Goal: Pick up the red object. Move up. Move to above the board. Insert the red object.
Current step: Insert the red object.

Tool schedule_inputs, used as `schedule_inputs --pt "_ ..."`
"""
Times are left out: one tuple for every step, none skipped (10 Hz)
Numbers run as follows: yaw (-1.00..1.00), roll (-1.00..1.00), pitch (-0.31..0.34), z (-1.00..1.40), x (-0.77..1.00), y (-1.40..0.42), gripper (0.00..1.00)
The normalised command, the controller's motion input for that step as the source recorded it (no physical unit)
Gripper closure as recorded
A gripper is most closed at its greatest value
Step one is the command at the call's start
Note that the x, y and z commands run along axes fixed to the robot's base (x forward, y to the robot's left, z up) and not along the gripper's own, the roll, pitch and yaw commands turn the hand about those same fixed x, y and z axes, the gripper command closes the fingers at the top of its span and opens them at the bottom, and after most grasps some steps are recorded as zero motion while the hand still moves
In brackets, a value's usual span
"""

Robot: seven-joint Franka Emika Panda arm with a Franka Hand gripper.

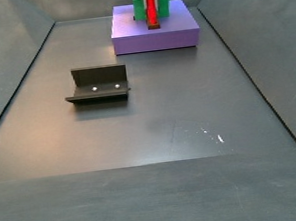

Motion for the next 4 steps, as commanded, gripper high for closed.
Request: schedule_inputs --pt "-0.18 0.20 0.156 -0.68 0.13 0.15 1.00" --pt "-0.27 0.14 0.097 -0.61 0.00 0.05 1.00" --pt "0.00 0.02 0.000 0.00 0.00 0.00 1.00" --pt "0.00 0.00 0.000 0.00 0.00 0.00 1.00"
